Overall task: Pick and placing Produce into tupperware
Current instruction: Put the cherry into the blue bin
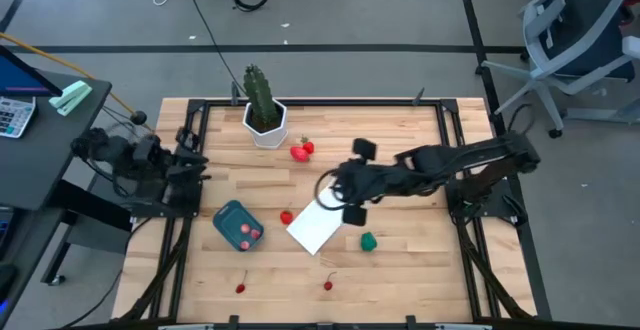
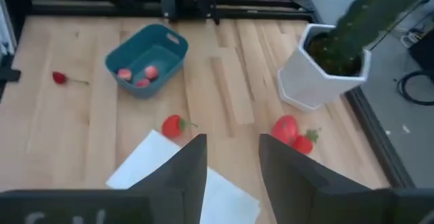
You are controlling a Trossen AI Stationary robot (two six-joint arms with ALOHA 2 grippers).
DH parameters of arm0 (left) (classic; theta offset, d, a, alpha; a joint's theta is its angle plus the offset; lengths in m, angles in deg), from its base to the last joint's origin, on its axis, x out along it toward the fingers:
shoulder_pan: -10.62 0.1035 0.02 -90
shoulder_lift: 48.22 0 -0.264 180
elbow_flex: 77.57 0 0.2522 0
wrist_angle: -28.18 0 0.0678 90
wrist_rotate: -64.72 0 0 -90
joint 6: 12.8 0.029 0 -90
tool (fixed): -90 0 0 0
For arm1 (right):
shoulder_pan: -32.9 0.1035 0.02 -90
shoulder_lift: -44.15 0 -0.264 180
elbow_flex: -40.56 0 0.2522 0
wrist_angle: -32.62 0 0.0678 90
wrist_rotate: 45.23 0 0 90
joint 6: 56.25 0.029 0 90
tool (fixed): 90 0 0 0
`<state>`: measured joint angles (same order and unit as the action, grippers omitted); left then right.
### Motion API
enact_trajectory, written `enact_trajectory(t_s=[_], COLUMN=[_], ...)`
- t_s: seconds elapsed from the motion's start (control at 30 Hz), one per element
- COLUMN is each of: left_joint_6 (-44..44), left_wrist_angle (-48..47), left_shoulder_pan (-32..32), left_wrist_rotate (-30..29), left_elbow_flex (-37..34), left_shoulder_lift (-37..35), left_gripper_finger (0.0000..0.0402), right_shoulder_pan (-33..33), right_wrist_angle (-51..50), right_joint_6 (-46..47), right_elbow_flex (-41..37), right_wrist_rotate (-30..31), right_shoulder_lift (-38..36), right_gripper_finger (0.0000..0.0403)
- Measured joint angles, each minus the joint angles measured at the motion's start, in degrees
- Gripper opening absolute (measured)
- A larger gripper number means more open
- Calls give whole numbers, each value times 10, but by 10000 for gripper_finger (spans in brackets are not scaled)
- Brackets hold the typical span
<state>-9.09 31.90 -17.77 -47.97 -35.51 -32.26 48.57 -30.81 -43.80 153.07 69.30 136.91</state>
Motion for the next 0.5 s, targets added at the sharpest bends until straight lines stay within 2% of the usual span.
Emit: enact_trajectory(t_s=[0.1,0.27,0.4,0.5], left_joint_6=[-104,-220,-330,-414], left_wrist_angle=[-201,-430,-575,-639], left_shoulder_pan=[-1,-1,-15,-35], left_wrist_rotate=[-17,-20,8,39], left_elbow_flex=[142,329,430,467], left_shoulder_lift=[80,257,387,468], left_gripper_finger=[89,93,94,94], right_shoulder_pan=[7,6,4,5], right_wrist_angle=[2,11,19,20], right_joint_6=[9,30,85,150], right_elbow_flex=[-42,-158,-269,-344], right_wrist_rotate=[10,37,62,61], right_shoulder_lift=[-44,-103,-144,-166], right_gripper_finger=[142,142,142,142])
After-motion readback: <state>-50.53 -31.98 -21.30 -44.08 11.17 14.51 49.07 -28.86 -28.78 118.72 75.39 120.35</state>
